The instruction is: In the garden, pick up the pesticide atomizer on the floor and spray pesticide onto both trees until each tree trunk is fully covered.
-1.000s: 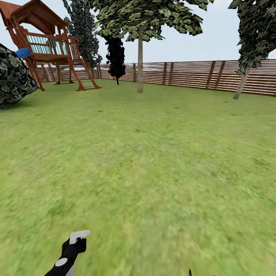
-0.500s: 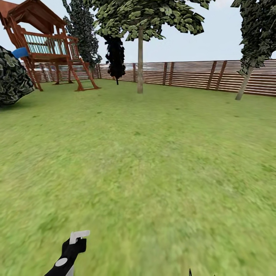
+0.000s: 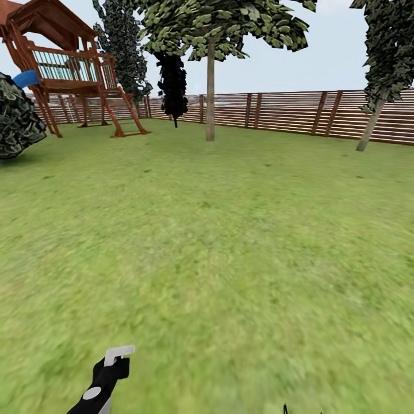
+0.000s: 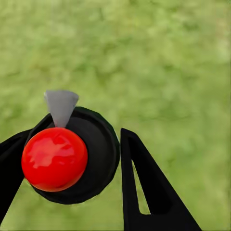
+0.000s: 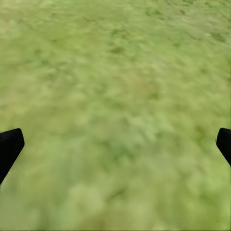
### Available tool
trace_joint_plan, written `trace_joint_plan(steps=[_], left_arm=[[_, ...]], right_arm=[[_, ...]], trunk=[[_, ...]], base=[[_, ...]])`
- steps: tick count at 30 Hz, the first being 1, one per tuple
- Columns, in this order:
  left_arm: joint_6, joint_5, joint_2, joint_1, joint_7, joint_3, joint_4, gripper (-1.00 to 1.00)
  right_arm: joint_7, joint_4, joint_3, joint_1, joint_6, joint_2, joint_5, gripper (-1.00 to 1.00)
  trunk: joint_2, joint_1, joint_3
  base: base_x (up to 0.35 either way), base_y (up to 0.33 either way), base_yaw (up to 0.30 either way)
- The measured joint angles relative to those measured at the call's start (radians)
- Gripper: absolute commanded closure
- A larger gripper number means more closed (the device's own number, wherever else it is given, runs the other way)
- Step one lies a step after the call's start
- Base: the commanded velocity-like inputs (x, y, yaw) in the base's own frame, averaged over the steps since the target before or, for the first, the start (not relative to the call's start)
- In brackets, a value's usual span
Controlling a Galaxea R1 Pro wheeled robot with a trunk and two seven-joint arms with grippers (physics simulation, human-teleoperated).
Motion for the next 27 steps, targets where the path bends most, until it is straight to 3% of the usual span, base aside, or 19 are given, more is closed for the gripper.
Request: trace_joint_plan(steps=[27], left_arm=[[0.0,-0.001,-0.002,0.0,0.0,0.0,-0.001,1.0]], right_arm=[[0.0,0.0,0.0,0.0,0.0,0.0,0.0,-1.0]], trunk=[[0.0,0.0,0.0]], base=[[0.337,0.0,0.0]])
